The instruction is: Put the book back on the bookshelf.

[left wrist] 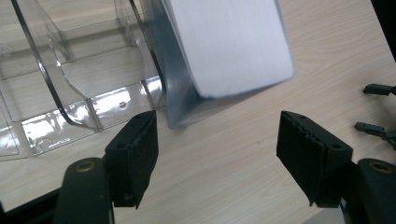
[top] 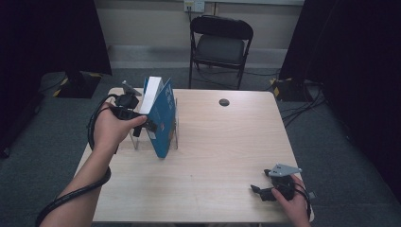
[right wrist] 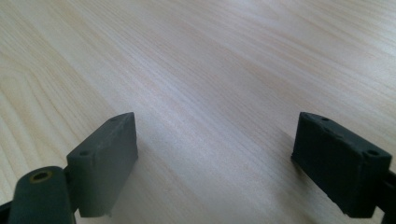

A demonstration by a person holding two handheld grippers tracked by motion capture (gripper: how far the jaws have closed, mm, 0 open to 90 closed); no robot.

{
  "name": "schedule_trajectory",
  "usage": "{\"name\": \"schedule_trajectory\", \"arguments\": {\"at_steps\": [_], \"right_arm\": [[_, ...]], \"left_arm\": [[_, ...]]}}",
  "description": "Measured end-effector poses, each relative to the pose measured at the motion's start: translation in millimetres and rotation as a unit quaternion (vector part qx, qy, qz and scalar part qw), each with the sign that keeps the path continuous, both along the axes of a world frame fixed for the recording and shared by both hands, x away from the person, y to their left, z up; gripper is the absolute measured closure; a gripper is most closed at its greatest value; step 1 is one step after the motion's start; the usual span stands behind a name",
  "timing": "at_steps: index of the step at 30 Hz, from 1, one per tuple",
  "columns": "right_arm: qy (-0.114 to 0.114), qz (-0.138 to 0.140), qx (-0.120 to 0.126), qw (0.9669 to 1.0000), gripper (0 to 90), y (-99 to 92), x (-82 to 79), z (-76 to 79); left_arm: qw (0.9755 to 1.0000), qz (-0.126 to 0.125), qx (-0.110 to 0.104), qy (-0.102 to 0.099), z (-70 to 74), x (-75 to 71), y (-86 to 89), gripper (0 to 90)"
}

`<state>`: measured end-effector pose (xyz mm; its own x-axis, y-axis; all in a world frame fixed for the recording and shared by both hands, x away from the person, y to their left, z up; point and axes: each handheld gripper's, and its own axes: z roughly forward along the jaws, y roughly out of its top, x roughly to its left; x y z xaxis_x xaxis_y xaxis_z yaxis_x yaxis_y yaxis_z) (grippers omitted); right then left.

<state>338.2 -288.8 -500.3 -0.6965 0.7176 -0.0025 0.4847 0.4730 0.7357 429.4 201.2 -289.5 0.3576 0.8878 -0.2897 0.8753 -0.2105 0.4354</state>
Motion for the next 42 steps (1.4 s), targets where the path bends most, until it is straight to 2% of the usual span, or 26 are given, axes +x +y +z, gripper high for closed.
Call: {"name": "schedule_trajectory", "arguments": {"at_steps": [2,3,6,9,12,14,16,19,25,36,42], "right_arm": [[0.0,0.0,0.0,1.0,13.0,0.1,-0.1,0.0],[0.0,0.0,0.0,1.0,13.0,0.1,-0.1,0.0],[0.001,0.0,0.0,1.0,13.0,0.1,-0.1,0.1],[-0.001,-0.003,-0.002,1.0,13.0,0.0,-0.3,0.3],[-0.001,-0.003,-0.003,1.0,13.0,0.0,-0.4,0.3],[-0.001,-0.003,-0.003,1.0,13.0,0.0,-0.3,0.3],[-0.001,-0.003,-0.002,1.0,13.0,0.0,-0.3,0.3],[-0.002,-0.002,-0.003,1.0,13.0,-0.1,-0.2,0.3],[-0.001,-0.002,-0.003,1.0,12.9,-0.1,-0.2,0.3],[-0.002,-0.002,-0.003,1.0,12.9,-0.1,-0.2,0.3],[-0.001,-0.003,-0.003,1.0,13.0,0.0,-0.4,0.4]], "left_arm": [[1.0,-0.007,0.0,-0.004,-1.6,-0.8,0.2,29.2],[1.0,-0.009,0.0,-0.003,-3.7,-1.5,0.3,25.9],[0.9999,-0.015,0.0,0.003,-9.4,-3.9,0.5,25.6],[0.9998,-0.02,-0.003,-0.002,-13.4,-6.1,1.4,24.8],[0.9995,-0.031,0.003,-0.004,-18.4,-8.3,2.2,22.9],[0.9996,-0.026,0.002,-0.008,-20.0,-9.2,1.8,20.5],[0.9995,-0.033,0.0,-0.005,-22.2,-10.8,2.2,20.5],[0.9992,-0.039,-0.005,-0.012,-26.7,-14.2,4.0,18.6],[0.9989,-0.043,-0.013,-0.014,-31.7,-20.1,6.6,17.7],[0.9979,-0.064,-0.002,-0.011,-37.7,-27.7,4.9,17.7],[0.9974,-0.07,-0.01,-0.012,-41.7,-33.1,4.3,17.8]]}}
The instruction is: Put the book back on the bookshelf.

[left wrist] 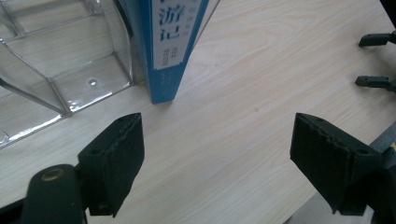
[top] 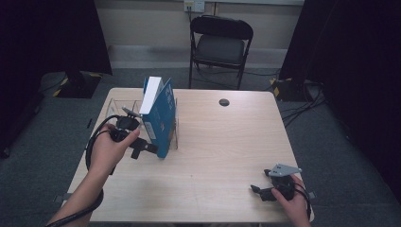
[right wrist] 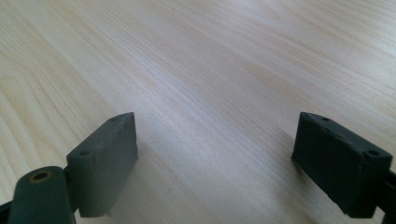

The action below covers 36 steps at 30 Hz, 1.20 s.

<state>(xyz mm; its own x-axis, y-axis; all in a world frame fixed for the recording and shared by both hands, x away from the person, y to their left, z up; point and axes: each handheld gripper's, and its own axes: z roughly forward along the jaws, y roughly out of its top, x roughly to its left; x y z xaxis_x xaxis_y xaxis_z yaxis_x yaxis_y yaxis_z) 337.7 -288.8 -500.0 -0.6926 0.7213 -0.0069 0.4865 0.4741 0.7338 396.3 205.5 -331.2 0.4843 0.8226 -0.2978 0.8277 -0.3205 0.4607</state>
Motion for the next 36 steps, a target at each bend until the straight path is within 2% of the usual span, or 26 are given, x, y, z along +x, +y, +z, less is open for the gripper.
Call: {"name": "schedule_trajectory", "arguments": {"at_steps": [12,18,36], "right_arm": [[0.0,0.001,0.0,1.0,12.9,-0.1,-0.1,0.0],[0.0,0.001,0.0,1.0,12.9,-0.2,0.1,0.0],[0.0,0.001,0.0,1.0,12.9,-0.1,0.0,0.0]], "left_arm": [[1.0,-0.002,-0.006,0.003,-19.2,-7.0,2.8,17.8],[0.9999,-0.005,-0.005,0.01,-28.0,-9.2,5.6,17.9],[0.9993,0.004,-0.023,0.028,-59.6,-16.0,17.9,19.3]]}}
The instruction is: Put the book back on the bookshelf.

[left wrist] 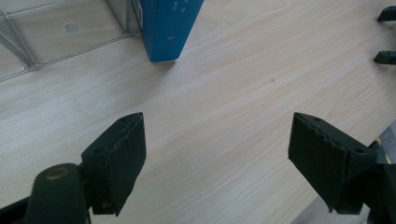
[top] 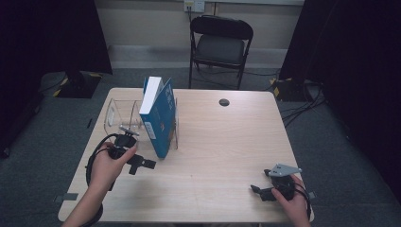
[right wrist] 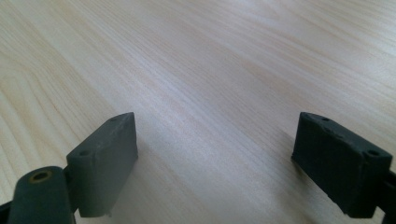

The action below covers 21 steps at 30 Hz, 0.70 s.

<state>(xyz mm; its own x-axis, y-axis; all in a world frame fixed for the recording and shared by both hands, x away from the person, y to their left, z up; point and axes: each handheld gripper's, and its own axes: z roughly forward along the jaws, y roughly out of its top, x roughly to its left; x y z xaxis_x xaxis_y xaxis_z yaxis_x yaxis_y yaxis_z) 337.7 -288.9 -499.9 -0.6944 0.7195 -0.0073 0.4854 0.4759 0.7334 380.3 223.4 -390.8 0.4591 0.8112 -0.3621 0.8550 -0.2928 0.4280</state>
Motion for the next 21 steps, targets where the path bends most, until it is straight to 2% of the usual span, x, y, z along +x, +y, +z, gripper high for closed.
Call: {"name": "schedule_trajectory", "arguments": {"at_steps": [21], "right_arm": [[0.0,0.0,0.0,1.0,12.9,0.0,0.0,0.0]], "left_arm": [[0.9998,0.009,-0.009,0.017,-32.0,-6.1,13.1,20.4]]}}
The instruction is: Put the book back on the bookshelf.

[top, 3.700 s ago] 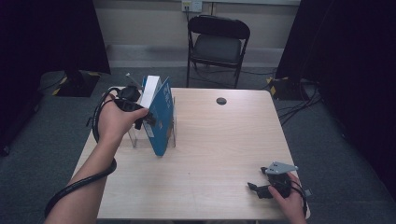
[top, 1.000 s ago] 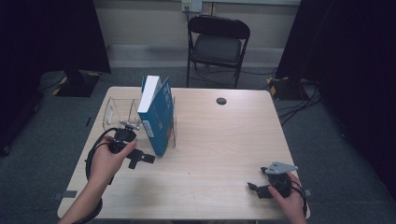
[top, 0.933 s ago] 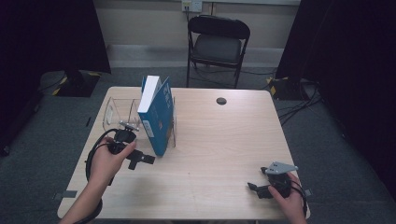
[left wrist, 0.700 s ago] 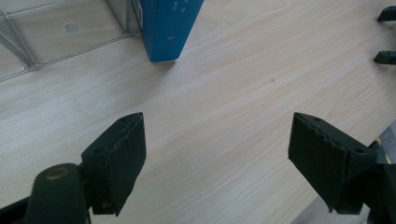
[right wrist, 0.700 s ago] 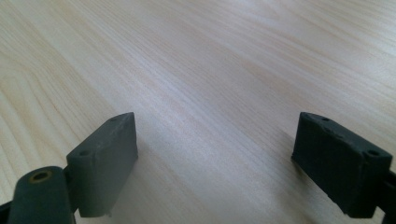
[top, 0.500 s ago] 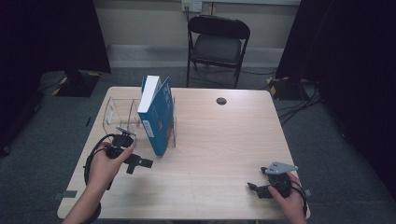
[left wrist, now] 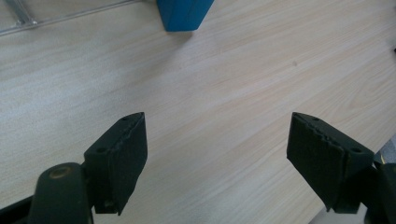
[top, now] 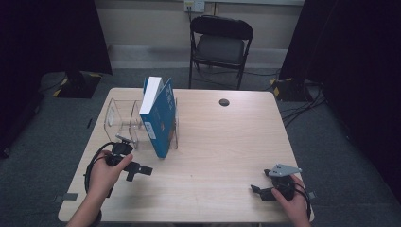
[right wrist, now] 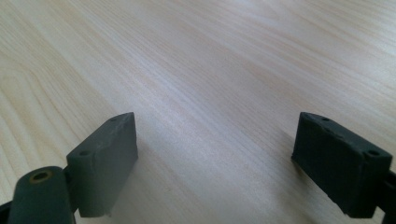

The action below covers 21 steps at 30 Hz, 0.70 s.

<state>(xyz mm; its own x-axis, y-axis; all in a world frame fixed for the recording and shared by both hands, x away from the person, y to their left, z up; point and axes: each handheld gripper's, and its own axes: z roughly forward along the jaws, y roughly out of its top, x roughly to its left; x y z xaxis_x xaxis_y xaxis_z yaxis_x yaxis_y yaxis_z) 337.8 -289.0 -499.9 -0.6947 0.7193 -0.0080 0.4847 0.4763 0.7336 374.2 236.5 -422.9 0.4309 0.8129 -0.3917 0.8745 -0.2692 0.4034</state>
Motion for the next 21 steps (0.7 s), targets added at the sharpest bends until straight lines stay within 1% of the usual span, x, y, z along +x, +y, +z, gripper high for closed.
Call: {"name": "schedule_trajectory", "arguments": {"at_steps": [1,7,8,11,12,16,17,19,20,21], "right_arm": [[0.0,0.0,0.0,1.0,13.0,0.0,0.0,0.0],[0.0,0.0,0.0,1.0,12.9,0.0,-0.1,0.0],[0.0,0.0,0.0,1.0,12.9,0.0,0.0,0.0],[0.0,0.0,0.0,1.0,12.9,0.0,0.0,0.0],[0.001,-0.001,0.0,1.0,12.9,0.0,-0.1,0.0],[0.001,-0.001,0.0,1.0,12.9,0.0,-0.1,0.0],[0.001,0.0,0.0,1.0,12.9,0.0,-0.1,0.0],[0.0,0.0,0.0,1.0,12.9,0.0,0.0,0.0],[0.0,0.0,0.0,1.0,12.9,0.0,0.0,0.0],[0.0,0.0,0.0,1.0,12.9,0.0,0.0,0.0]], "left_arm": [[1.0,-0.003,0.003,0.001,-1.5,-0.1,0.6,20.6],[1.0,0.001,0.0,0.004,-9.2,-1.4,1.6,20.6],[1.0,0.007,-0.001,0.004,-12.8,-2.2,1.0,20.6],[0.9999,-0.003,0.005,0.01,-16.5,-2.3,2.5,20.6],[0.9999,0.006,-0.001,0.01,-18.1,-3.0,1.5,20.6],[0.9999,0.002,0.004,0.011,-20.6,-3.4,3.0,20.7],[0.9999,0.008,-0.001,0.012,-22.6,-4.0,2.9,20.8],[0.9999,0.004,0.002,0.013,-23.6,-4.1,3.8,20.8],[0.9998,0.014,0.001,0.013,-25.9,-5.0,3.3,20.9],[0.9998,0.01,0.002,0.015,-26.7,-4.9,4.2,20.9]]}}
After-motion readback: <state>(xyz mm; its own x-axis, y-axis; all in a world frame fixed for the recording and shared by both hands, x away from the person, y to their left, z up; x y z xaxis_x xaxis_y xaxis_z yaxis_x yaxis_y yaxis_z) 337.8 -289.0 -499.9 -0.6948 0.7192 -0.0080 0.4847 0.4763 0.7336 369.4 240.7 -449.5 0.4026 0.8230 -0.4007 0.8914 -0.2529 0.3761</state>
